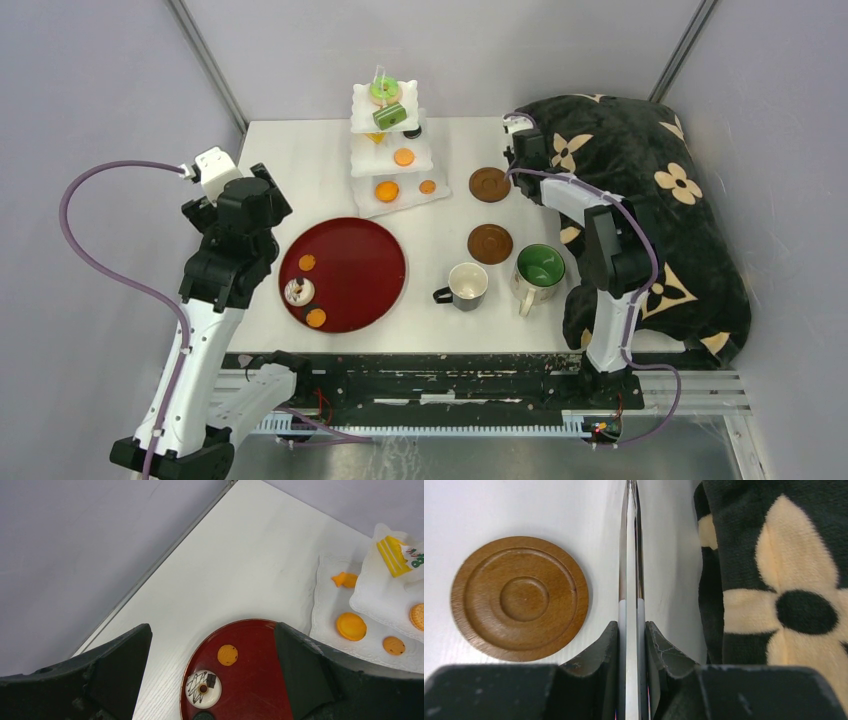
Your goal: Serve the afternoon tea
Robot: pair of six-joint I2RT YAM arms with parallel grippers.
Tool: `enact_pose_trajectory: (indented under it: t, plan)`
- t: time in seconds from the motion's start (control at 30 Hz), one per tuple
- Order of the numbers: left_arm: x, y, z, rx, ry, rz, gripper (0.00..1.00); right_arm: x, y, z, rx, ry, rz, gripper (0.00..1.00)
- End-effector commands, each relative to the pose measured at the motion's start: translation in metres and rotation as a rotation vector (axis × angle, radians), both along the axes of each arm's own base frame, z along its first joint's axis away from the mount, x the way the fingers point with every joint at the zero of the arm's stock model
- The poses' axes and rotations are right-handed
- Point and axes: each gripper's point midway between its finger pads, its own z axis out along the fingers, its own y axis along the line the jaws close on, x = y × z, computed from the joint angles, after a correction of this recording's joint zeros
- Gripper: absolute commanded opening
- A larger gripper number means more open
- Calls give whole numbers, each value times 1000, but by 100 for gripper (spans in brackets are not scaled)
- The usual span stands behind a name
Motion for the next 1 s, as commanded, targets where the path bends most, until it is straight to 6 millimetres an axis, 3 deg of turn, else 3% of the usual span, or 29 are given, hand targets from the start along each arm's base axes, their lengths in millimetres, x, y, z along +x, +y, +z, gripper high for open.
enact_pose_trajectory:
  t: [0.0, 0.13, 0.3, 0.47, 0.63, 0.77, 0.83, 0.9, 0.97]
  plan:
    - [-1, 2, 10, -3, -31, 6, 99, 33, -8, 25, -39, -99, 0, 23]
    - [0, 2, 12, -2, -33, 5, 99, 38, -15, 7, -48, -31, 0, 32]
    - [4, -2, 7, -2, -6, -12, 99, 38, -30, -2, -69, -16, -59, 56]
    - [6, -3, 9, -4, -8, -19, 99, 34, -29, 22, -28, -67, -79, 73]
    - [8, -6, 10, -2, -5, -37, 99, 20, -21, 65, 32, -114, -51, 83]
    - [8, -9, 1, 5, 25, -63, 99, -9, -2, 98, 145, -109, -23, 83]
    - [12, -16, -5, 10, 59, -113, 99, -43, 25, 118, 180, -62, 65, 94]
    - [15, -21, -11, 1, 83, -142, 99, -73, 46, 128, 196, -43, 90, 96]
    - [17, -26, -15, -7, 87, -167, 99, -100, 69, 125, 226, 1, 133, 95]
